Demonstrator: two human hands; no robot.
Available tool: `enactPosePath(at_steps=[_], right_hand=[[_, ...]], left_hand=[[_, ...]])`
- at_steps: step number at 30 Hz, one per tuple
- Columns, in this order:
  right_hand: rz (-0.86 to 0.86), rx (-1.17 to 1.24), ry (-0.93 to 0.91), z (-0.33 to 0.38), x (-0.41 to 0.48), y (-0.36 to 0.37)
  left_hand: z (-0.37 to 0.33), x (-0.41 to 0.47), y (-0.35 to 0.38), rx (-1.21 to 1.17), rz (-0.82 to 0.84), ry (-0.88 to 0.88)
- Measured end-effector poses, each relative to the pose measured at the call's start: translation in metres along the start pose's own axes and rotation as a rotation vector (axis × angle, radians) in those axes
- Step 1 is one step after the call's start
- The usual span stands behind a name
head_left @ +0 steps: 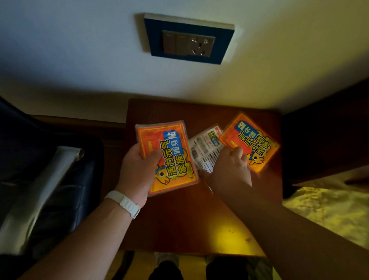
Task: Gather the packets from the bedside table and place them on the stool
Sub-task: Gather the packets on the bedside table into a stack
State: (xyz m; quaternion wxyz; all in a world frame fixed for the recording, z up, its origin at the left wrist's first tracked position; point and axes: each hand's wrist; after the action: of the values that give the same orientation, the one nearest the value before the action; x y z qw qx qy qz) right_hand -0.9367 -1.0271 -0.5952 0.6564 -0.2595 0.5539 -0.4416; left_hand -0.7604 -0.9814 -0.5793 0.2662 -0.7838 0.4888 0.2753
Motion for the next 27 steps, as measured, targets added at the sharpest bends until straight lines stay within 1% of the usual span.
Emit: enactPosePath(at_steps=[5,10,13,17,21,25,27], right_hand=[[0.06,-0.062,-0.059,0.004,0.004,-0.003],[0.107,-0.11,-0.165,0.001,0.006,-0.011],[0.132,-0.144,-0.186,-0.001,0.004,-0.012],[0.143,-0.017,-0.161,-0.006,-0.006,-0.014],[0.065,0.099,-0.185,0.004,-0.017,-0.026],[-0.034,0.288,-0.266,0.026,-0.025,-0.047],[-0.103,0.35,-0.335,0.04,-0.03,-0.057]], left_hand=[[0.002,0.002,0.0,0.018,-0.015,0.006],[0.002,-0.001,0.0,0.005,0.006,0.008],[0.002,-0.001,-0.002,0.01,-0.004,0.003],[0.002,0.0,-0.006,0.029,-0.031,-0.004],[-0.001,-0.002,-0.006,0.021,-0.067,-0.002],[-0.009,-0.008,-0.003,-0.001,-0.057,0.004],[-0.012,-0.01,0.0,-0.023,-0.056,0.008]])
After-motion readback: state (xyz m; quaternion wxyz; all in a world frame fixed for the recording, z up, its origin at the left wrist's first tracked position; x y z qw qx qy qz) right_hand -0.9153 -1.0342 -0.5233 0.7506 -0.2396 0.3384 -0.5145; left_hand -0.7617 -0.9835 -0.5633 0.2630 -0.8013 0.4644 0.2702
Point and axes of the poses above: each hand's wrist, its own x-axis towards the middle knuckle, its own y-axis out of the palm, z = x × y, and after that the axes turned 10 degrees about x, right-handed
